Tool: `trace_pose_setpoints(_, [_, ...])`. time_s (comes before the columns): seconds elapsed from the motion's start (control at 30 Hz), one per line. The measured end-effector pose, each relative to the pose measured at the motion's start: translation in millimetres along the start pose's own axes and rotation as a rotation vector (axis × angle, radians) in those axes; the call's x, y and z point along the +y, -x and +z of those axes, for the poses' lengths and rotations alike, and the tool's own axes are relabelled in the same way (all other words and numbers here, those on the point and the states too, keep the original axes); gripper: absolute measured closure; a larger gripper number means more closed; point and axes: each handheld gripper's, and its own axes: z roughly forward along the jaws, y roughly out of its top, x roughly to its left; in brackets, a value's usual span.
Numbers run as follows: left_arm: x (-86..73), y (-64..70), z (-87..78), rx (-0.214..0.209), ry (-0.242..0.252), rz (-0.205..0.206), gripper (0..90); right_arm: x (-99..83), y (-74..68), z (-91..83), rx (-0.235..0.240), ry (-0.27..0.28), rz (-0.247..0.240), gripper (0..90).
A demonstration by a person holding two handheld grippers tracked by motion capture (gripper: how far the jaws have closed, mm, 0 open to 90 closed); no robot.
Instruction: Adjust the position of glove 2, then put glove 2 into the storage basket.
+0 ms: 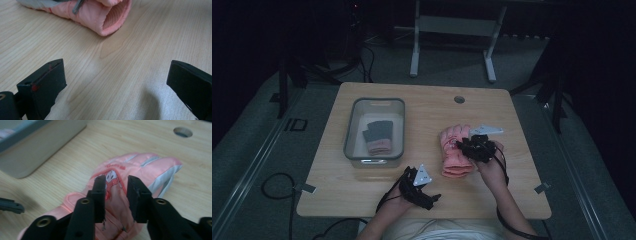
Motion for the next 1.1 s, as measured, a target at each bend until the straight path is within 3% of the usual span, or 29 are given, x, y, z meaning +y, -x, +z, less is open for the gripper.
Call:
trace_pose_setpoints(0.13, [1.2,1.0,-2.0,-0.016,0.034,0.006,1.9,5.7,4.0,-14.0,0.019,0.025,-0.012,57.8])
trace_pose_setpoints(0.2, [3.5,1.7,-4.4,-0.005,0.031,0.028,3.9,6.8,8.1,-21.5,0.033,0.037,-0.013,55.9])
trace_pose_setpoints(0.33, [9.1,2.0,-9.7,0.01,0.051,0.043,3.9,5.9,16.2,-31.1,0.018,0.045,-0.015,55.3])
trace_pose_setpoints(0.37, [12.7,0.7,-12.7,0.013,0.058,0.044,3.9,4.5,23.9,-35.7,0.005,0.046,-0.011,55.9])
trace_pose_setpoints(0.43, [21.4,-2.4,-18.8,0.034,0.08,0.031,4.1,3.5,29.1,-38.3,0.001,0.047,-0.006,56.6])
trace_pose_setpoints(0.53, [27.6,-6.1,-22.4,0.02,0.094,0.005,4.6,2.5,33.1,-41.1,-0.005,0.052,-0.001,57.2])
trace_pose_setpoints(0.67, [44.2,-12.4,-25.1,0.0,0.065,-0.028,4.5,2.7,38.3,-45.4,-0.007,0.057,-0.001,58.9])
trace_pose_setpoints(0.7, [54.6,-17.2,-24.9,-0.028,0.067,-0.045,4.6,4.5,40.8,-46.7,-0.011,0.058,-0.011,60.0])
trace_pose_setpoints(0.83, [71.3,-26.5,-22.4,-0.029,0.088,-0.06,4.7,7.2,44.1,-47.3,-0.015,0.056,-0.019,62.5])
trace_pose_setpoints(1.0, [101.1,-52.7,-3.0,-0.003,0.12,-0.108,5.2,5.6,43.1,-42.2,0.005,0.047,-0.016,68.7])
trace_pose_setpoints(1.03, [101.1,-52.7,-3.0,-0.003,0.12,-0.108,5.1,5.6,43.1,-42.2,0.005,0.047,-0.016,68.7])
trace_pose_setpoints(1.1, [115.5,-62.9,7.1,0.011,0.109,-0.092,5.2,7.8,41.0,-37.5,0.01,0.044,-0.022,68.8])
